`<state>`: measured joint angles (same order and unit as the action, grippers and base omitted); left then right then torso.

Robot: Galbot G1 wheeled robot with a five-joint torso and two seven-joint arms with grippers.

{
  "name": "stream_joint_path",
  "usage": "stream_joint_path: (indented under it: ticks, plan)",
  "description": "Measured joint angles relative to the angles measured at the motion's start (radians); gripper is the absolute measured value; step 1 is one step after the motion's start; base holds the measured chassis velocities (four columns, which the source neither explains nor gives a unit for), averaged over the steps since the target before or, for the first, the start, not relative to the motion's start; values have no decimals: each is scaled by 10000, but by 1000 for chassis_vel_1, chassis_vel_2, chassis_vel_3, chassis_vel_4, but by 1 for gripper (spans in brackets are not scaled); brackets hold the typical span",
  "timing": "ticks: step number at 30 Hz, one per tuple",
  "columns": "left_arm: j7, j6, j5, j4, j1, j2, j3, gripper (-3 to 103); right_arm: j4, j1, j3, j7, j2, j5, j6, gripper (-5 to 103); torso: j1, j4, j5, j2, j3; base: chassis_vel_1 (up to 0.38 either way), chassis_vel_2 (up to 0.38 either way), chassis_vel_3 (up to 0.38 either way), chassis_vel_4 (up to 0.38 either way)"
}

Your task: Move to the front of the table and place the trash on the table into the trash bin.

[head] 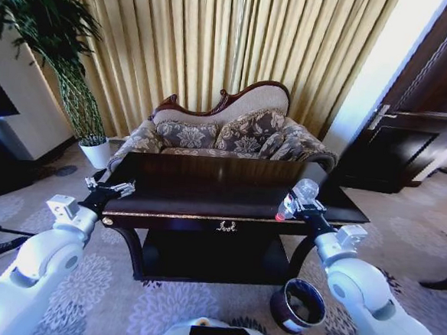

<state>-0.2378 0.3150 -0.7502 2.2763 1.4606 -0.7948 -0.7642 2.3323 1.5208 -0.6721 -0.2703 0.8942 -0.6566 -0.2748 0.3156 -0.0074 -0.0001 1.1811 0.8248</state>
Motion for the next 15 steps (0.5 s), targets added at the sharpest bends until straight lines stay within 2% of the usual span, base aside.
stream_joint_path:
  ticks: [15]
  plan:
    - [87, 22, 62, -14, 52, -86, 151, 100, -196, -17, 151, 13, 165, 216, 147, 25, -1, 0, 1, 0, 1, 137, -127, -125, 128]
